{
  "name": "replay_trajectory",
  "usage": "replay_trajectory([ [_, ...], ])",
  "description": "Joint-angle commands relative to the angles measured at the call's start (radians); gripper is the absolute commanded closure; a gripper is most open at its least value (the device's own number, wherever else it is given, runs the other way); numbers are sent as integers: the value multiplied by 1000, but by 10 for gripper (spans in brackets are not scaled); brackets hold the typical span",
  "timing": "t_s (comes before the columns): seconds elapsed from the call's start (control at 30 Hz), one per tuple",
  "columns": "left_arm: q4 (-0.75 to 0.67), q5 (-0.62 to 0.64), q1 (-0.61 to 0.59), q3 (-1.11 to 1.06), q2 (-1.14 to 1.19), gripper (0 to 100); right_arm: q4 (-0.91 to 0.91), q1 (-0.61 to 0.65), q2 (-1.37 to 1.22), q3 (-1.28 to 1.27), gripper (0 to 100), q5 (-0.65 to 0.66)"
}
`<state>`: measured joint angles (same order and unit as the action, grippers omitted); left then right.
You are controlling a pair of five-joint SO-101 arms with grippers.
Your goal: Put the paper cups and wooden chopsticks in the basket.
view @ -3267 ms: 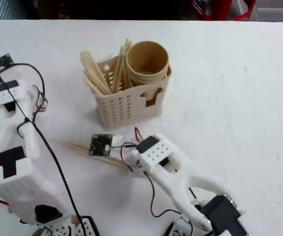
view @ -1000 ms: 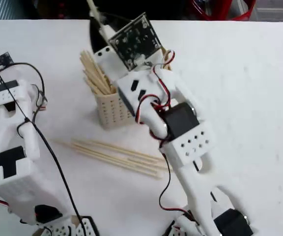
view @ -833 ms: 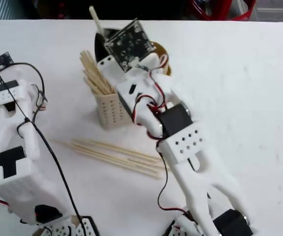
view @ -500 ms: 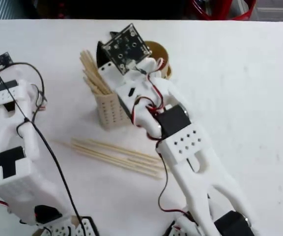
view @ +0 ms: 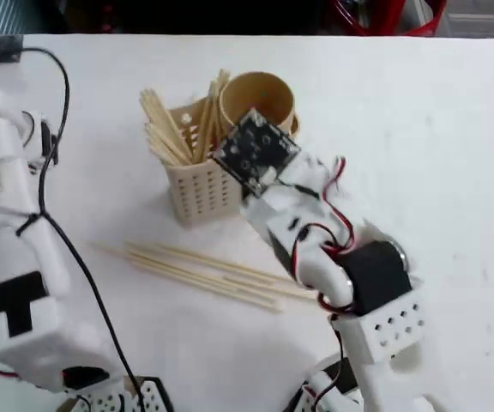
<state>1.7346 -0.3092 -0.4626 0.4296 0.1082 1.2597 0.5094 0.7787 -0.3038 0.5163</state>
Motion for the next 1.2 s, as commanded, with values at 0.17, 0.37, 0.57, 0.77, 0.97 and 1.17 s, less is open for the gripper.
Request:
replay_trajectory([
  [0.17,55,-569,205,-365,-335,892,139,-421,242,-514,904,37],
  [0.37,40,-744,484,-766,-572,892,-25,-684,401,-845,904,89],
  [0.57,-180,-623,782,-974,-625,891,-131,-736,410,-1013,904,144],
  [0.77,-606,-500,883,-1149,-616,891,-200,-777,410,-1114,905,121],
  [0.97,-720,-549,892,-1165,-430,887,-246,-809,410,-1154,905,121],
  [1.17,-727,-577,898,-1056,-157,839,-274,-809,371,-1155,905,121],
])
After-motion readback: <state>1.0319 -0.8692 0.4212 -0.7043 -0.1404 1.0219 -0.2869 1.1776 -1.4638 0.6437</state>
